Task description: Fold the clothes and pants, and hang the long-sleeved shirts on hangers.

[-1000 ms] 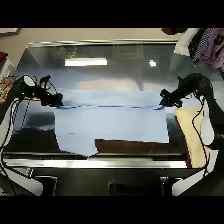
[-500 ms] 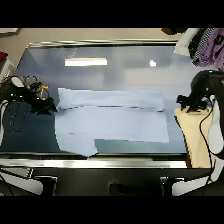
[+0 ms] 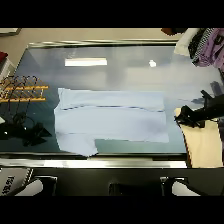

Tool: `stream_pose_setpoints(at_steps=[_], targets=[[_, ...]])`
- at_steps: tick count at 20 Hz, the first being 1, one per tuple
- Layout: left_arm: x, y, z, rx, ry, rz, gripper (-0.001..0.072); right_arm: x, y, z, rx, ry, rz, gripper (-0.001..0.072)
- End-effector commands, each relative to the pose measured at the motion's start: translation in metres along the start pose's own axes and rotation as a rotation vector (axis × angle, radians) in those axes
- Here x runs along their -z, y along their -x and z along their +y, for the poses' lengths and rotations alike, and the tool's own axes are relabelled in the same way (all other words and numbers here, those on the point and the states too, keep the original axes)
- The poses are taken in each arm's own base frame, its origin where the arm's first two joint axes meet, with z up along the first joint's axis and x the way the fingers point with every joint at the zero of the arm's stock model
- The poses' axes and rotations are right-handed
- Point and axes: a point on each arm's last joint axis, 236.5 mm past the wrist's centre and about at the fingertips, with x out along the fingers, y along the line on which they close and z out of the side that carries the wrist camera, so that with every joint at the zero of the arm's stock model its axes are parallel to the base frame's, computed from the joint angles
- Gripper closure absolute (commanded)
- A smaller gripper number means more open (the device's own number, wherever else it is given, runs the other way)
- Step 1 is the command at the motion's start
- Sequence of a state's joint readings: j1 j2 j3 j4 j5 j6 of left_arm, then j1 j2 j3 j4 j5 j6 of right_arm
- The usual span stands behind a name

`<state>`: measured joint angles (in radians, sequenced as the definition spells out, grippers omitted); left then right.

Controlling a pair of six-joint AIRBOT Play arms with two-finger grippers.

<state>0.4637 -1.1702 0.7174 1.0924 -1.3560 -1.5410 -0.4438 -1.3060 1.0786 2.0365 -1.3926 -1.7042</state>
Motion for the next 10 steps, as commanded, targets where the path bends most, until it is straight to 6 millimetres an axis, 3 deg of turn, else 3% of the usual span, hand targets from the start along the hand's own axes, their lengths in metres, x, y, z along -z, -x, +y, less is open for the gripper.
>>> stream_pose_setpoints(at_steps=[1,6,10], targets=[[0.031,-0.028,0.007,0.053,0.028,-0.027,0.0283,0.016,0.002,0.027,-0.135,0.033,-0.050,0.0423],[0.033,-0.053,-0.004,0.142,-0.002,-0.063,0.0283,0.020,0.015,0.038,-0.151,0.041,-0.075,0.0424],[0.034,-0.067,-0.006,0.111,-0.050,-0.082,0.0283,0.023,0.025,0.043,-0.150,0.054,-0.101,0.0428]])
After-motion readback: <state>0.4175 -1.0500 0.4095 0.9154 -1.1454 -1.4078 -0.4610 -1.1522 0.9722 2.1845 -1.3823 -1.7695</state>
